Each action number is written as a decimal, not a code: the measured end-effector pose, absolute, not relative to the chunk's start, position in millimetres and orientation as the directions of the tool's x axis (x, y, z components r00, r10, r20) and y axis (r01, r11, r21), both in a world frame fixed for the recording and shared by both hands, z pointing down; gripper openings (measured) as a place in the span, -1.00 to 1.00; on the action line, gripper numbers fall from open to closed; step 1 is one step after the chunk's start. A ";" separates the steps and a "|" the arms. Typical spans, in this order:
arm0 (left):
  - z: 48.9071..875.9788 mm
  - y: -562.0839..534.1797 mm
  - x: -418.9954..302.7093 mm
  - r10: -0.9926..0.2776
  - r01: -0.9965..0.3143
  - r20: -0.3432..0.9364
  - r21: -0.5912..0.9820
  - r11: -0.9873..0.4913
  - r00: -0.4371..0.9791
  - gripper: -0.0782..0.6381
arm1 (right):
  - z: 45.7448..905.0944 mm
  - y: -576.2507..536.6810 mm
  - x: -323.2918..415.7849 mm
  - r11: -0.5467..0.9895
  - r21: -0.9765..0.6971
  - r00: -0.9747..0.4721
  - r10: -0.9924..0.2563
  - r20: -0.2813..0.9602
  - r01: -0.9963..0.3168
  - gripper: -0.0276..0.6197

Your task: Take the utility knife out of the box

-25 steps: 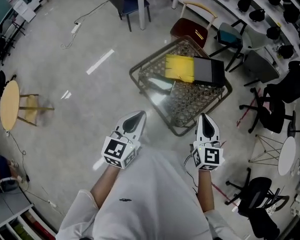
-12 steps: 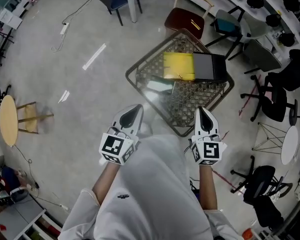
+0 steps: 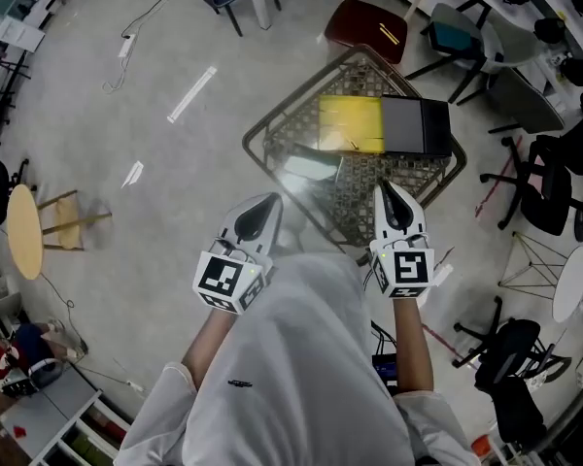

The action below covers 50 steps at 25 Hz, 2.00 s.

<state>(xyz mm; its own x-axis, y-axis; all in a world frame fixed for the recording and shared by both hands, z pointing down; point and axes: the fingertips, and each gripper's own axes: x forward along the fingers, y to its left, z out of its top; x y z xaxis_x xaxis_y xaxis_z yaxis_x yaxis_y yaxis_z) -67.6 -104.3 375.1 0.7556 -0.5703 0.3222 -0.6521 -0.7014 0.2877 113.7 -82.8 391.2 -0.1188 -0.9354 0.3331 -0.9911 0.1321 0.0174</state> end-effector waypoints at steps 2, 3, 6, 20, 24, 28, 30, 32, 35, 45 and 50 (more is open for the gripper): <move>381.9 -110.5 -58.8 -0.568 -0.654 0.333 0.287 -0.700 0.753 -0.77 | 400.6 -96.8 119.0 0.147 0.017 -0.133 -0.930 0.342 -0.989 -0.91; 385.7 -113.8 -54.8 -0.566 -0.656 0.339 0.288 -0.698 0.752 -0.77 | 406.1 -103.5 121.8 0.152 0.016 -0.137 -0.928 0.348 -0.988 -0.91; 397.2 -126.9 -42.2 -0.565 -0.662 0.355 0.289 -0.691 0.745 -0.77 | 424.0 -126.2 132.2 0.163 0.012 -0.147 -0.917 0.370 -0.987 -0.91; 473.1 -182.7 -9.9 -0.549 -0.711 0.470 0.302 -0.636 0.691 -0.77 | 551.3 -207.4 151.1 0.229 -0.043 -0.213 -0.799 0.562 -0.973 -0.73; 499.1 -193.7 2.3 -0.527 -0.706 0.493 0.313 -0.635 0.692 -0.77 | 590.0 -223.2 150.5 0.247 -0.047 -0.225 -0.764 0.605 -0.968 -0.68; 520.5 -203.7 12.6 -0.505 -0.703 0.511 0.337 -0.626 0.695 -0.77 | 626.7 -237.4 151.2 0.275 -0.048 -0.239 -0.720 0.652 -0.960 -0.64; 530.7 -208.7 14.0 -0.500 -0.707 0.520 0.347 -0.617 0.692 -0.77 | 645.2 -243.5 151.2 0.293 -0.036 -0.238 -0.691 0.683 -0.955 -0.60; 542.5 -213.7 13.3 -0.500 -0.712 0.526 0.357 -0.605 0.688 -0.77 | 665.6 -249.4 150.8 0.319 -0.016 -0.234 -0.659 0.715 -0.948 -0.60; 559.5 -217.9 11.8 -0.499 -0.717 0.532 0.368 -0.591 0.684 -0.77 | 696.6 -256.2 149.4 0.356 0.002 -0.228 -0.604 0.764 -0.935 -0.60; 601.5 -214.0 10.4 -0.465 -0.715 0.560 0.401 -0.572 0.686 -0.77 | 783.1 -251.2 150.3 0.444 -0.006 -0.192 -0.375 0.907 -0.896 -0.60; 610.7 -219.6 8.1 -0.470 -0.729 0.571 0.401 -0.555 0.673 -0.77 | 809.0 -247.5 154.8 0.444 -0.023 -0.177 -0.310 0.934 -0.896 -0.60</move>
